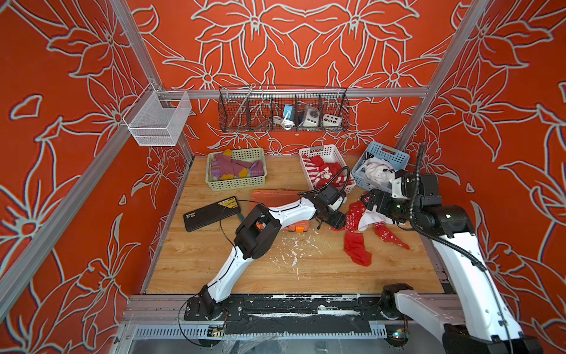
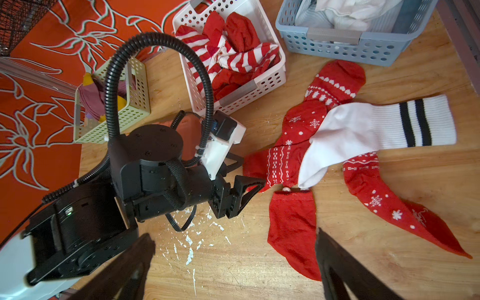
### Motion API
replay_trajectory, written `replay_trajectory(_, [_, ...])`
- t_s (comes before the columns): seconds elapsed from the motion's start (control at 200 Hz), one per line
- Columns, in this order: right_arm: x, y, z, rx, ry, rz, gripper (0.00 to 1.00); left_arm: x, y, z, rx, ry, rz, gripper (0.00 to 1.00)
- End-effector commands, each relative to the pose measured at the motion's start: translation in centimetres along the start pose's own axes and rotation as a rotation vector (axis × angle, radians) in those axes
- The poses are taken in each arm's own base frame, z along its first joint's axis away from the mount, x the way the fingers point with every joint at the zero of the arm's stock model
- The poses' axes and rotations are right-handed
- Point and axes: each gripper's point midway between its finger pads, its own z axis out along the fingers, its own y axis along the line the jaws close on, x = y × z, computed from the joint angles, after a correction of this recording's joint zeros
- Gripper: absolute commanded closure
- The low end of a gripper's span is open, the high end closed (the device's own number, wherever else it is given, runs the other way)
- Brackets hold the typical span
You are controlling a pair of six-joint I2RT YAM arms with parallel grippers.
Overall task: Sort the socks into the basket by color
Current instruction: Pick up the sock from the center of the board.
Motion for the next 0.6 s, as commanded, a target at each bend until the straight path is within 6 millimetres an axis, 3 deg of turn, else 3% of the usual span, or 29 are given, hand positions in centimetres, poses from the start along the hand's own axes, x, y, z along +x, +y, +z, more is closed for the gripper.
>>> replay_trajectory(0.0, [0.3,-0.1,-0.2,0.01,0.018,-0.01,0.02,0.6,-1.0,1.4,0.003,0.024,0.025,0.3])
replay_trajectory(0.23, [0.3,-0.1,-0.1,0.013,0.025,-0.016,0.02,2.4,0.2,3.0,-0.055,0.097,0.019,0.44])
replay_trajectory(0.45, [0.3,-0.1,-0.2,0.008,0.02,-0.013,0.02,1.9,0.0,1.2,-0.069,0.067,0.038,0.9])
replay_trajectory(0.525, [0.3,0.0,-0.3,0.006,0.015,-0.011,0.03,1.4,-0.4,0.4,-0.068,0.05,0.051,1.0])
replay_trajectory(0.595, [0.3,0.0,-0.4,0.003,0.012,-0.012,0.03,0.9,-0.7,-0.5,-0.063,0.037,0.061,1.0])
